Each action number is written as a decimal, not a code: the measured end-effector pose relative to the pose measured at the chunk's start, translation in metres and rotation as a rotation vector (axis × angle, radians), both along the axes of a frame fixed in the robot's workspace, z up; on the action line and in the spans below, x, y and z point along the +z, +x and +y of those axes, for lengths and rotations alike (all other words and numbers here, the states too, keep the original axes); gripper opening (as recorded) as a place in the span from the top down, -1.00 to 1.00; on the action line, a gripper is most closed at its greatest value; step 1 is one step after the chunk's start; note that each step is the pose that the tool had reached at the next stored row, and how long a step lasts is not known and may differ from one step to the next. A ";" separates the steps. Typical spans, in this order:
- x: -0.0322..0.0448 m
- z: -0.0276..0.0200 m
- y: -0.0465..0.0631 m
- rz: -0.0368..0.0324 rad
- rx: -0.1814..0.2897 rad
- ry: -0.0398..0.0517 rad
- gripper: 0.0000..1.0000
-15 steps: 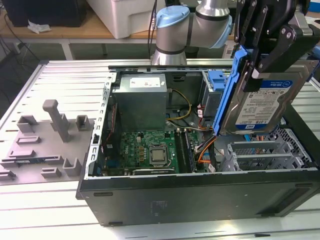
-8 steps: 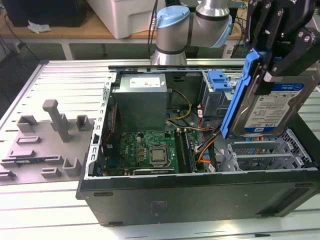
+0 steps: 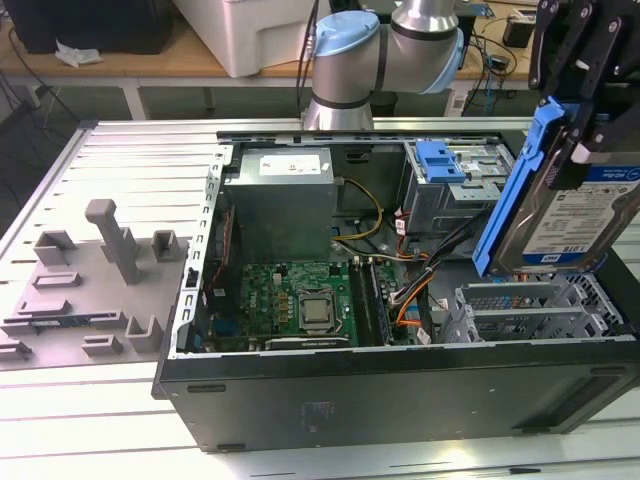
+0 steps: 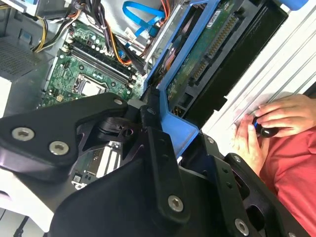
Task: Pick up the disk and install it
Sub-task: 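Insert the disk into the insertion slot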
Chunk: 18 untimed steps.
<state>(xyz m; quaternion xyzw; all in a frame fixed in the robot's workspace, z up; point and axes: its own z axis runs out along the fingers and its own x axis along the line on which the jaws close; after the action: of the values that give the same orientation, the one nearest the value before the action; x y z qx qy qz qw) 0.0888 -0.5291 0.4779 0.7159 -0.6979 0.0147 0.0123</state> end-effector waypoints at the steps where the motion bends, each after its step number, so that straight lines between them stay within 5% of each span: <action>1: -0.0001 -0.0001 0.000 -0.0003 0.000 -0.0002 0.26; 7: -0.0020 -0.0001 0.000 -0.0102 0.000 0.0000 0.26; 18: -0.0024 -0.0014 -0.002 -0.0119 -0.008 0.0006 0.26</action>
<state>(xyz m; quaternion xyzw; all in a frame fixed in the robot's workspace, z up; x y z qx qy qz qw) 0.0871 -0.5305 0.4755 0.7132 -0.7007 0.0187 0.0080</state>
